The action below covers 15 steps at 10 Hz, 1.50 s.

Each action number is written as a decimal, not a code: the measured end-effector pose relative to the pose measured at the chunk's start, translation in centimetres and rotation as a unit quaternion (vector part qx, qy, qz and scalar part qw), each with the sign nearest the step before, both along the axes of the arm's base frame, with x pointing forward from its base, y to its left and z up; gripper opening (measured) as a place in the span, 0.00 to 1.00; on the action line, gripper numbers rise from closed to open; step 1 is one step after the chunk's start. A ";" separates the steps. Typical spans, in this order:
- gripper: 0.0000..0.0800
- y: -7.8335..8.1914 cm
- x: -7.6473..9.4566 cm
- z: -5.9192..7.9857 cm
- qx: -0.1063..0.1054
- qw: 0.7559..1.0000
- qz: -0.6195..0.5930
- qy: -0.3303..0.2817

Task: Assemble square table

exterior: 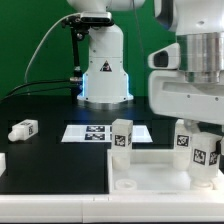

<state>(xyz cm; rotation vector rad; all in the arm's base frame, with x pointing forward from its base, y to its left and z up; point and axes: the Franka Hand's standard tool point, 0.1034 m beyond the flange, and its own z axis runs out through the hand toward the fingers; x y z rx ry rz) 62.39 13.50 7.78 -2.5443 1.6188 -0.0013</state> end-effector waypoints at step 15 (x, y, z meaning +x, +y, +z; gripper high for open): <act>0.81 -1.0 1.1 0.5 -0.066 0.843 0.531 -0.059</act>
Offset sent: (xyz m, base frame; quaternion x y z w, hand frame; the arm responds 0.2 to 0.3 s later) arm 0.0000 0.0000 0.0000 0.0000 0.0000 -0.0650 0.9979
